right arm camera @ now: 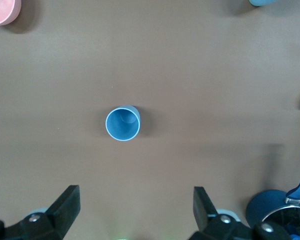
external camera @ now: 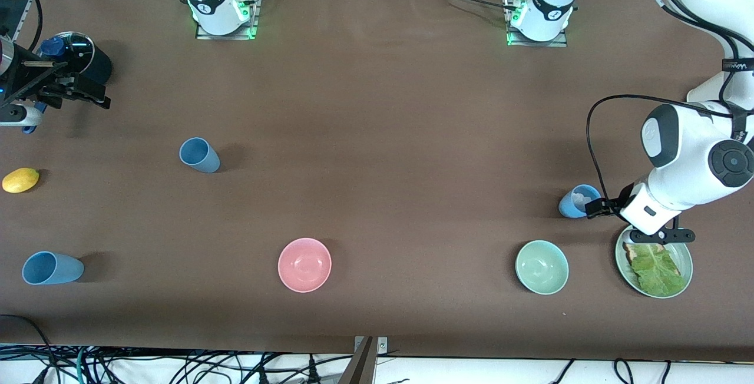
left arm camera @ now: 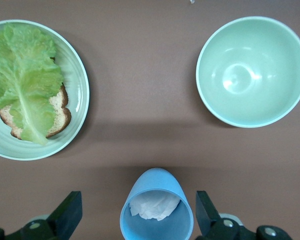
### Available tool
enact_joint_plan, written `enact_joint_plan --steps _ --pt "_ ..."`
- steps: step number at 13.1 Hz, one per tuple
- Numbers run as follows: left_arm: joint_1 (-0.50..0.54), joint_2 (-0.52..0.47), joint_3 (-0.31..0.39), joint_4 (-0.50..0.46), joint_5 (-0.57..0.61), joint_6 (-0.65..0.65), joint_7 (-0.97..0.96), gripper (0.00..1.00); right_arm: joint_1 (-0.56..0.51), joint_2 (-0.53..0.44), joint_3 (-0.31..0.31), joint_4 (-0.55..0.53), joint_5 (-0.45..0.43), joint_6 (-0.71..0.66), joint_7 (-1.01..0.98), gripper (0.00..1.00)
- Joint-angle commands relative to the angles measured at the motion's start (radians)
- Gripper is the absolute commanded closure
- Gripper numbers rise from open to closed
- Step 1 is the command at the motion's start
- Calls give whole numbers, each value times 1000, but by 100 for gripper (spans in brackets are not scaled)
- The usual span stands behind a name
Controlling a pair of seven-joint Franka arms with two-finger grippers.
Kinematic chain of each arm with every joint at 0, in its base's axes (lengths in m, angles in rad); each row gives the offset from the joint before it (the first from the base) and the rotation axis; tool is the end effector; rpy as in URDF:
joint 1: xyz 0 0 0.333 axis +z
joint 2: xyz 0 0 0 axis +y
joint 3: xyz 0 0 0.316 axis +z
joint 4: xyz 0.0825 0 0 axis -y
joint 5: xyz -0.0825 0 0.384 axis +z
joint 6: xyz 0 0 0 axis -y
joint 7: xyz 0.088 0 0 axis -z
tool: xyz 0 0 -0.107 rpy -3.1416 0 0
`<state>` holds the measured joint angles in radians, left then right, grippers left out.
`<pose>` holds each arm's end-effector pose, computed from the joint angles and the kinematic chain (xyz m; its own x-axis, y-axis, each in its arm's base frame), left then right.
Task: Stack blue cups with both arms
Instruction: 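Lower the left gripper and close it on the tissue cup's rim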
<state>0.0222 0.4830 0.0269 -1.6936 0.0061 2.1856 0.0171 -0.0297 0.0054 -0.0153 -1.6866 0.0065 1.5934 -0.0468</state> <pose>0.6707 0.0313 0.3176 0.9996 0.0253 0.0088 0.0254 -0.9995 -0.0177 0.5519 -0.0241 0.5689 0.9952 0.0019 -0.0980 0.0008 -0.9999 -0.0110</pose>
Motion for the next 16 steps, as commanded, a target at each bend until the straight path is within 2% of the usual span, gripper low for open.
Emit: enact_joint_plan --steps 1,4,8,16 --pt "12 -23 -5 -50 17 31 47 0 -10 -2 12 5 -13 -12 10 0" --pt "25 -30 -5 -127 18 109 89 0 -10 -2 12 7 -11 -12 10 0" --pt "53 -37 -5 -161 17 121 167 0 -10 -2 12 7 -11 -13 11 0" --pt "51 -49 -5 -230 9 166 173 0 -10 -2 12 7 -11 -16 10 0"
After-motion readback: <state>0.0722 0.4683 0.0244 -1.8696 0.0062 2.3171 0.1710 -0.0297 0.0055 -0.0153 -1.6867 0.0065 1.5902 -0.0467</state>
